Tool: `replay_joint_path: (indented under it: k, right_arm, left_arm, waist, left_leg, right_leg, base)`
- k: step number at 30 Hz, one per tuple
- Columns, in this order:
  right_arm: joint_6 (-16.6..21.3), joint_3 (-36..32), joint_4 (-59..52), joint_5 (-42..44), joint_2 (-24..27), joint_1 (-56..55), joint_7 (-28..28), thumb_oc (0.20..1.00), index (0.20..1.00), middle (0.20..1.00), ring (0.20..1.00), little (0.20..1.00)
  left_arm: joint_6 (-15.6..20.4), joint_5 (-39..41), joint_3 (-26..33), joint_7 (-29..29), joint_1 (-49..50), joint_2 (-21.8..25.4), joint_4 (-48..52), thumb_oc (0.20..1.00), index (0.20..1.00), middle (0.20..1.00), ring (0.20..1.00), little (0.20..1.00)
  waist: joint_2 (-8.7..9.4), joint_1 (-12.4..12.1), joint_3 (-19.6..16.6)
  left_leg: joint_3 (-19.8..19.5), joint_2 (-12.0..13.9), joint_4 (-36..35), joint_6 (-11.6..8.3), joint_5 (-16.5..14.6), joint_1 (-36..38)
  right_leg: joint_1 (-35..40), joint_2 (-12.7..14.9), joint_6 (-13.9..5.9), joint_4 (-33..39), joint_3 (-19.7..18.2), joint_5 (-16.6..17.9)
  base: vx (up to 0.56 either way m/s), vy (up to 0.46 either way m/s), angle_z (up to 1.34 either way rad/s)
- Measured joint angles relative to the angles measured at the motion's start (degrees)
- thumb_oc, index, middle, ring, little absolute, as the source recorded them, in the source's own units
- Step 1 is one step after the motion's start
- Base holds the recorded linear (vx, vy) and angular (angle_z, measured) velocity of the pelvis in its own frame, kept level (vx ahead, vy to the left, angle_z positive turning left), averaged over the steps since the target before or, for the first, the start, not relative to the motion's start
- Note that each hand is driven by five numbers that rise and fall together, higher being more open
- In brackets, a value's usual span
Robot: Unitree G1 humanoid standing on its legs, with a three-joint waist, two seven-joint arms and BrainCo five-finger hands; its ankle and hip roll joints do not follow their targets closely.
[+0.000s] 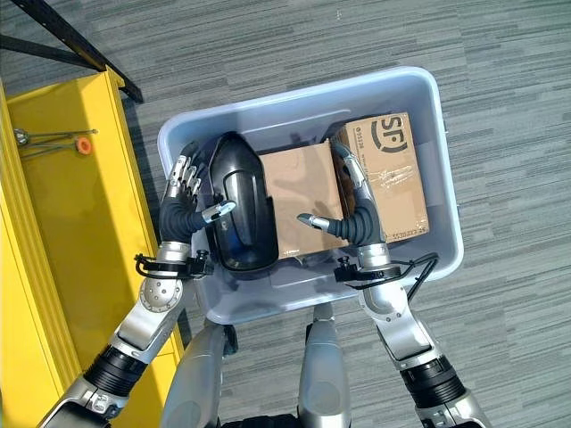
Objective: Move parts from the plastic box to the shelf.
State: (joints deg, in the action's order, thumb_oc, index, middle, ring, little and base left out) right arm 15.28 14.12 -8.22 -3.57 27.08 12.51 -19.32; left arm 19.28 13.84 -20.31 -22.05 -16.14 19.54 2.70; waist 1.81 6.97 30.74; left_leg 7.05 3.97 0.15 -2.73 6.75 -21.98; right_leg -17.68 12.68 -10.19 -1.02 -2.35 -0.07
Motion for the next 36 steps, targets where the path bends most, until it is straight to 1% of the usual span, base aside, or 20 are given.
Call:
replay_joint_path:
  k: [8,9,10,12,14,17,19,24,29,31,33,34,36]
  right_arm:
    - [0.0,0.0,0.0,0.0,0.0,-0.5,-0.1,1.000,1.000,1.000,1.000,1.000]
    - [0.0,0.0,0.0,0.0,0.0,-0.5,-0.2,1.000,1.000,1.000,1.000,1.000]
    - [0.0,0.0,0.0,0.0,0.0,-0.5,-0.7,1.000,1.000,1.000,1.000,1.000]
    - [0.1,0.0,0.0,0.0,0.0,-0.8,-1.1,1.000,1.000,1.000,1.000,1.000]
    - [0.2,0.1,0.0,0.0,0.0,-0.8,-1.2,1.000,1.000,1.000,1.000,1.000]
    - [0.2,0.1,0.0,0.0,0.0,-1.0,-1.3,1.000,1.000,1.000,1.000,1.000]
    - [0.2,0.3,0.0,0.0,0.0,-1.0,-1.7,1.000,1.000,1.000,1.000,1.000]
    - [0.3,0.9,0.0,0.0,0.0,-1.1,-2.4,1.000,1.000,1.000,1.000,1.000]
    - [0.8,2.3,0.0,0.0,0.0,-1.1,-3.6,1.000,1.000,1.000,1.000,1.000]
    - [0.8,2.3,0.0,0.0,0.0,-1.0,-3.8,1.000,1.000,1.000,1.000,1.000]
    - [0.8,2.3,0.0,0.0,0.0,-1.0,-3.9,1.000,1.000,1.000,1.000,1.000]
    - [0.8,2.4,0.0,0.0,0.0,-1.0,-4.5,1.000,1.000,1.000,1.000,1.000]
    - [0.8,2.9,0.0,0.1,0.0,-1.0,-4.9,1.000,1.000,1.000,1.000,1.000]
  left_arm:
    - [0.0,-0.1,0.3,-0.8,0.1,0.0,0.0,1.000,1.000,1.000,1.000,1.000]
    - [0.0,-0.4,0.5,-0.8,0.1,0.0,0.0,1.000,1.000,1.000,1.000,1.000]
    - [0.0,-2.2,1.3,-1.4,0.1,-0.1,-0.3,1.000,1.000,1.000,1.000,1.000]
    - [-0.1,-2.5,1.3,-3.0,-0.7,-0.4,-3.4,1.000,1.000,1.000,1.000,1.000]
    - [-0.2,-3.8,1.3,-3.4,-0.8,-1.0,-5.1,1.000,1.000,1.000,1.000,1.000]
    - [-0.3,-4.6,1.1,-4.4,-0.8,-1.4,-5.7,1.000,1.000,1.000,1.000,1.000]
    - [-0.3,-4.6,1.2,-5.8,-0.9,-2.6,-7.0,1.000,1.000,1.000,1.000,1.000]
    - [-0.5,-6.5,0.7,-7.4,-0.7,-3.1,-10.3,1.000,1.000,1.000,1.000,1.000]
    - [-1.2,-6.5,0.6,-8.9,-0.9,-3.4,-11.6,1.000,1.000,1.000,1.000,1.000]
    - [-1.5,-6.5,0.7,-10.3,-1.5,-3.7,-13.7,1.000,1.000,1.000,1.000,1.000]
    - [-1.5,-6.5,0.7,-10.6,-1.5,-3.7,-13.7,1.000,1.000,1.000,1.000,1.000]
    - [-1.6,-6.5,1.2,-12.5,-3.1,-4.5,-15.7,1.000,1.000,1.000,1.000,1.000]
    - [-1.7,-6.5,2.1,-13.9,-3.3,-4.7,-16.6,1.000,1.000,1.000,1.000,1.000]
  waist:
    - [-0.01,-0.1,0.0]
    - [-0.01,-0.1,0.0]
    - [-0.01,0.0,0.0]
    - [0.00,-0.1,0.0]
    - [0.00,0.0,0.0]
    - [0.01,0.1,0.0]
    - [0.02,0.1,0.0]
    - [0.20,0.2,0.0]
    - [1.31,0.4,0.2]
    - [1.67,0.5,0.1]
    - [1.74,0.5,0.1]
    - [2.07,0.6,0.2]
    - [2.86,0.9,0.3]
  left_leg:
    - [0.2,0.0,0.0,0.01,0.0,-0.3]
    - [0.2,0.0,0.0,0.01,0.0,-0.4]
    - [0.2,0.0,0.0,0.01,0.0,-1.1]
    - [0.2,0.0,0.0,0.03,0.0,-1.2]
    - [0.2,0.0,0.0,0.03,0.0,-1.2]
    - [0.2,0.1,0.0,0.03,0.0,-1.2]
    - [0.2,0.2,0.0,0.03,0.0,-1.3]
    - [0.2,0.6,0.0,0.03,0.0,-1.6]
    - [0.2,0.6,0.0,0.04,0.0,-2.2]
    - [0.2,0.6,0.0,0.04,0.0,-2.3]
    - [0.2,0.6,0.0,0.04,0.0,-2.4]
    - [0.2,0.6,0.0,0.18,0.2,-3.1]
    - [0.2,0.6,0.0,0.19,0.2,-3.1]
  right_leg:
    - [-0.3,0.0,0.01,0.2,-0.1,0.1]
    - [-0.4,0.0,0.01,0.2,-0.1,0.1]
    - [-1.1,0.0,0.01,0.1,-0.2,0.1]
    - [-1.2,0.0,0.02,0.0,-0.2,0.1]
    - [-1.2,-0.1,0.02,0.0,-0.2,0.1]
    - [-1.3,-0.1,0.02,0.0,-0.2,0.1]
    - [-1.5,-0.2,0.02,-0.1,-0.3,0.1]
    - [-1.9,-0.6,0.07,-0.2,-0.3,0.1]
    - [-2.3,-0.6,0.07,-0.3,-0.2,0.1]
    - [-2.6,-0.6,0.07,-0.4,-0.3,0.1]
    - [-2.8,-0.7,0.07,-0.4,-0.3,0.1]
    - [-3.5,-0.7,0.07,-0.8,-0.3,0.1]
    - [-3.7,-0.7,0.07,-1.0,-0.3,0.1]
  base:
    - [0.00,0.000,0.00]
    - [-0.02,-0.032,-0.01]
    - [0.00,0.000,0.00]
    - [0.00,0.000,0.00]
    - [0.00,0.000,0.00]
    - [0.00,0.000,0.00]
    - [0.00,0.000,0.00]
    - [0.00,0.000,0.00]
    - [0.00,0.000,0.00]
    - [0.00,0.000,0.00]
    - [0.00,0.000,0.00]
    - [0.00,0.000,0.00]
    - [0.00,0.000,0.00]
